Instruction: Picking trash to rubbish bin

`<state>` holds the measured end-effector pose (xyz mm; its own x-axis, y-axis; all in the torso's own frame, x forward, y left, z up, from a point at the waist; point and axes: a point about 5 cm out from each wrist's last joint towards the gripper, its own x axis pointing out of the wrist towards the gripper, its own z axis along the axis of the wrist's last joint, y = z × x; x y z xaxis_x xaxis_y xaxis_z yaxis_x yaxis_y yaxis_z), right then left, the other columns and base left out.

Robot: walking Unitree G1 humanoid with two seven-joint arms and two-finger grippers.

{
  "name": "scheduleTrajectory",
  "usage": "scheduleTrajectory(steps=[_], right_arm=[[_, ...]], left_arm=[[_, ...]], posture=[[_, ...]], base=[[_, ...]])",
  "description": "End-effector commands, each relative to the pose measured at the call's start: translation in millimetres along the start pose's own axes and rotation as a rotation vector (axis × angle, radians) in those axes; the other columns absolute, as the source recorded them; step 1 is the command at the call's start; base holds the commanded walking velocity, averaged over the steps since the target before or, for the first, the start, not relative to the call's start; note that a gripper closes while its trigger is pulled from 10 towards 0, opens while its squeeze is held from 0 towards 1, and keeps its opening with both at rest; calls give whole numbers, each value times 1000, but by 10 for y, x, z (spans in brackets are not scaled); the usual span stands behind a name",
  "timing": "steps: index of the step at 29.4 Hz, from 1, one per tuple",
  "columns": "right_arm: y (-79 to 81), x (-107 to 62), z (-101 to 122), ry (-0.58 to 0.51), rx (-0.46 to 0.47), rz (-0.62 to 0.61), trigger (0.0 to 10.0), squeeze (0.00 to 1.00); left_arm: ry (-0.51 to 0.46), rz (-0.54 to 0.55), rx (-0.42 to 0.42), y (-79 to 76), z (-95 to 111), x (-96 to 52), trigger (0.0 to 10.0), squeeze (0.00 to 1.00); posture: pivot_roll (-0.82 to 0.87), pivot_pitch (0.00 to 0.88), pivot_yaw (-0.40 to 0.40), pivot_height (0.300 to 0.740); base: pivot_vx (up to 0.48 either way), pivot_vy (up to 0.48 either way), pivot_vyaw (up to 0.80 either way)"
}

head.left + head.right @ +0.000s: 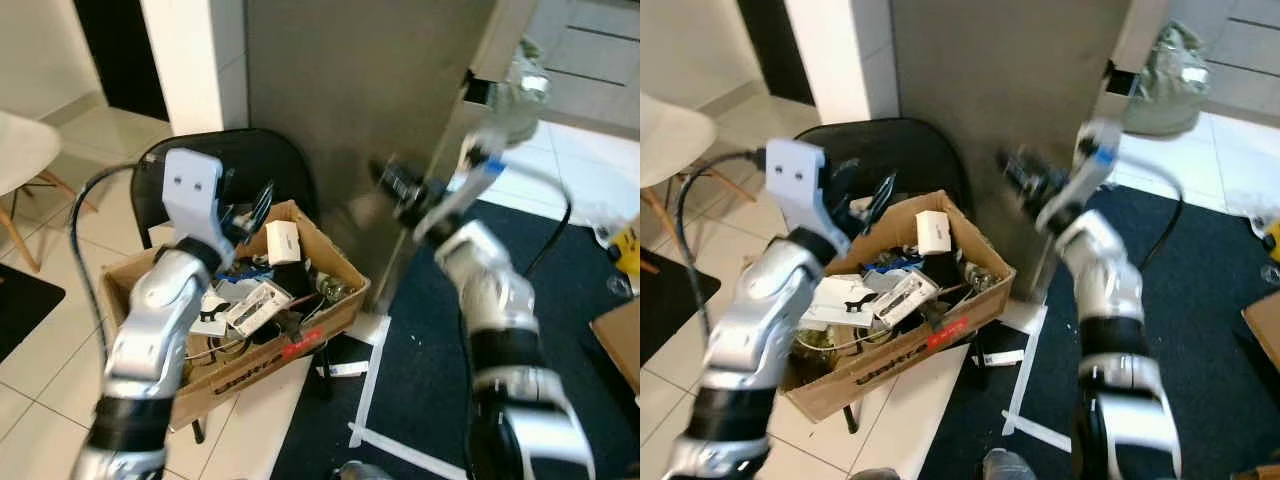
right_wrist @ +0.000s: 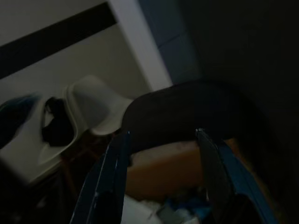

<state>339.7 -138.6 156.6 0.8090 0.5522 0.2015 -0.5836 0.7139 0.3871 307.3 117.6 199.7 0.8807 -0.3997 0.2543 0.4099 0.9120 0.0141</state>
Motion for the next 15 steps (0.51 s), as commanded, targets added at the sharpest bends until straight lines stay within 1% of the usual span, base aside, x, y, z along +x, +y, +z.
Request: scheduleTrajectory(steps=[1, 2, 3, 4, 5, 6, 7, 9, 12, 15], right_arm=[[150, 68, 47, 3, -61, 97, 10000, 0], [182, 98, 32, 22, -71, 138, 10000, 0], [182, 98, 32, 22, -71, 138, 10000, 0], [189, 135, 55, 26, -79, 163, 10000, 0], [184, 172, 89, 26, -110, 173, 10000, 0], [184, 172, 89, 26, -110, 173, 10000, 0], [211, 223, 103, 39, -138, 195, 10000, 0], [225, 233, 98, 44, -140, 202, 10000, 0], [235, 214, 99, 41, -129, 198, 10000, 0], [245, 178, 100, 27, -123, 188, 10000, 0]], left_arm=[[24, -13, -37, -71, -131, 37, 10000, 0], [45, -28, -46, -115, -209, 60, 10000, 0], [45, -28, -46, -115, -209, 60, 10000, 0], [64, -58, -77, -156, -266, 68, 10000, 0], [62, -63, -112, -158, -283, 71, 10000, 0], [62, -63, -112, -158, -283, 71, 10000, 0], [28, -36, -179, -89, -267, 65, 10000, 0], [19, -25, -184, -69, -263, 60, 10000, 0], [12, -28, -169, -74, -269, 57, 10000, 0], [10, -45, -166, -76, -288, 55, 10000, 0]], posture=[[-69, 0, -56, 740], [-78, 0, -60, 740], [-78, 0, -60, 740], [-78, 0, -60, 740], [-85, 0, -57, 740], [-85, 0, -57, 740], [-75, 0, -66, 740], [-75, 0, -66, 740], [-76, 0, -60, 740], [-80, 0, -38, 740]], base=[[0, 0, 0], [0, 0, 0], [0, 0, 0], [0, 0, 0], [0, 0, 0], [0, 0, 0], [0, 0, 0], [0, 0, 0], [0, 0, 0], [0, 0, 0]])
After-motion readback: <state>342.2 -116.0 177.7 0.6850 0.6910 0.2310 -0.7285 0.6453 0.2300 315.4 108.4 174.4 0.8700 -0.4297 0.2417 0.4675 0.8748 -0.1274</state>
